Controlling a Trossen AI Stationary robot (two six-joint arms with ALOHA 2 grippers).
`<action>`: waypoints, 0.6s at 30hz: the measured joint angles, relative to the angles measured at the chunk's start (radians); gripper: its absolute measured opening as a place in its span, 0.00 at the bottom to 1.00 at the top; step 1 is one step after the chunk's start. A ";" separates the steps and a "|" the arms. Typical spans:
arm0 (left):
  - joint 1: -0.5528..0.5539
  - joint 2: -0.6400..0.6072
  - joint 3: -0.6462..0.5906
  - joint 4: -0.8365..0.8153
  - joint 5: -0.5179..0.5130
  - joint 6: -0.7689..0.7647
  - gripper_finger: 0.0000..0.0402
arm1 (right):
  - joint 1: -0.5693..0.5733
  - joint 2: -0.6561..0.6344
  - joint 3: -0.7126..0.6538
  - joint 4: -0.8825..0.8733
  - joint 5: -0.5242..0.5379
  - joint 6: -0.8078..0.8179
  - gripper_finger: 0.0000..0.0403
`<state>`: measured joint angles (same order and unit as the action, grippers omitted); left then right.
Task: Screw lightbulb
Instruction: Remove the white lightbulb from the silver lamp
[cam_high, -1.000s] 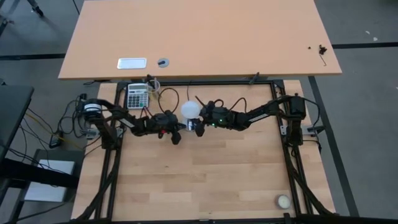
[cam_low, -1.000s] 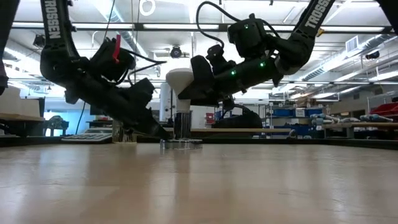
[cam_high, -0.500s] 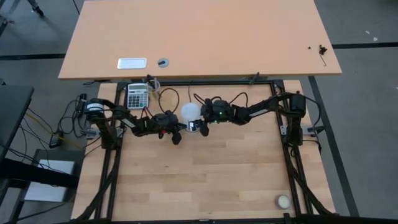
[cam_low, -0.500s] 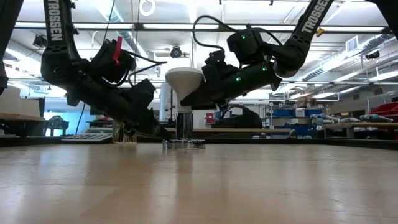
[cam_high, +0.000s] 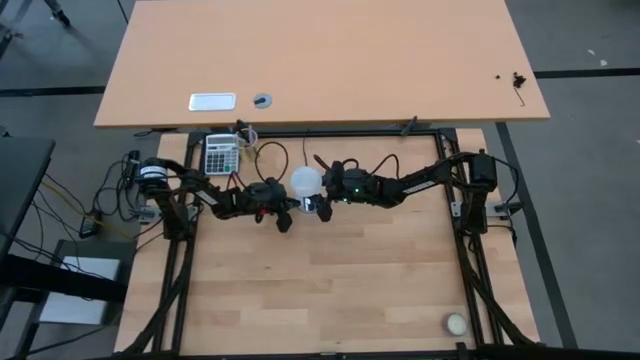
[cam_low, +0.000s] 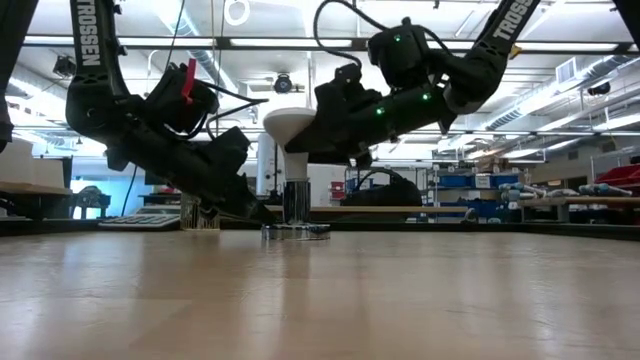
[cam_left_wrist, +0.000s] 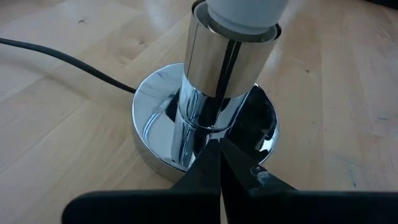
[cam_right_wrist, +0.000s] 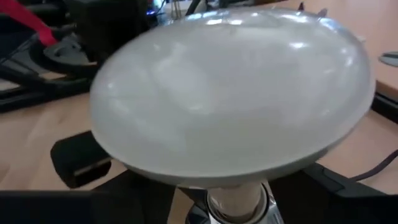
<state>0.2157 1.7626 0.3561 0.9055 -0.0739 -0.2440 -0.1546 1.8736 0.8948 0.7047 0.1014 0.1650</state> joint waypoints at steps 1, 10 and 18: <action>0.000 0.000 0.000 0.001 0.000 0.000 0.00 | 0.007 0.000 0.000 0.007 0.017 0.001 0.61; 0.000 0.001 -0.001 0.015 0.000 0.000 0.00 | 0.009 0.029 0.000 0.060 0.059 0.018 0.64; 0.000 0.001 -0.001 0.005 0.000 0.000 0.00 | 0.001 0.033 -0.001 0.081 0.056 -0.010 0.52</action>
<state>0.2157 1.7634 0.3553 0.9105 -0.0742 -0.2443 -0.1539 1.9068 0.8939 0.7861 0.1570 0.1550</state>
